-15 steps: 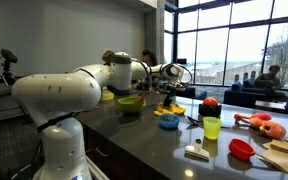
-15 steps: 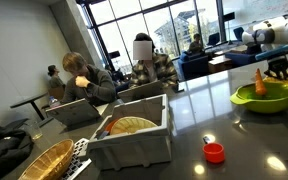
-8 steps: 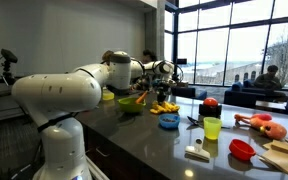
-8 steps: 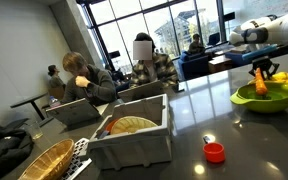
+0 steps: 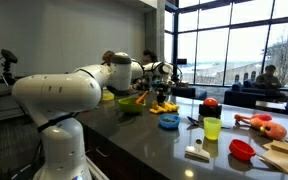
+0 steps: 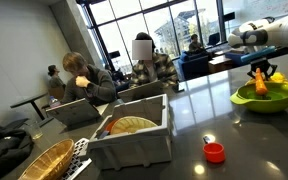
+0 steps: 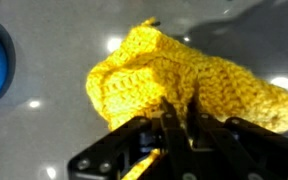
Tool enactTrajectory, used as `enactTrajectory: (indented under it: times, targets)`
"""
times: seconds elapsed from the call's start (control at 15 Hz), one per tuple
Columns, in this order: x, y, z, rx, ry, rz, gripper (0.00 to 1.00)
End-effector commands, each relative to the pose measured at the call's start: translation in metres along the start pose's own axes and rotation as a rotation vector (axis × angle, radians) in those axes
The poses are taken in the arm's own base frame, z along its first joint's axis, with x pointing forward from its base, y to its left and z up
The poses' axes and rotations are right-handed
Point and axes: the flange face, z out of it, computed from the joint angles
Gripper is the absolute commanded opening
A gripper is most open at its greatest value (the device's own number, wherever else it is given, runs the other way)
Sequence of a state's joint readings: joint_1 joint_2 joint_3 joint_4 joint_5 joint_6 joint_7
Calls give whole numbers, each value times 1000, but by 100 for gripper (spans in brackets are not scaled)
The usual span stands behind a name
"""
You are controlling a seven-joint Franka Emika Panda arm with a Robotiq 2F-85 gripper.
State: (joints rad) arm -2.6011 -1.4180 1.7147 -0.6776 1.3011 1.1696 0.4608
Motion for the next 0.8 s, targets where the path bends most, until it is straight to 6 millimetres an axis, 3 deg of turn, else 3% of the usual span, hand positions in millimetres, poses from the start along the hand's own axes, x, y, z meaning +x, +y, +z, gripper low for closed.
enactTrajectory:
  times: [0.0, 0.33, 0.73]
  targets:
    - [30, 25, 40, -36, -42, 73, 3]
    - [61, 75, 68, -61, -91, 208, 3]
    - [76, 119, 81, -58, -150, 321, 3]
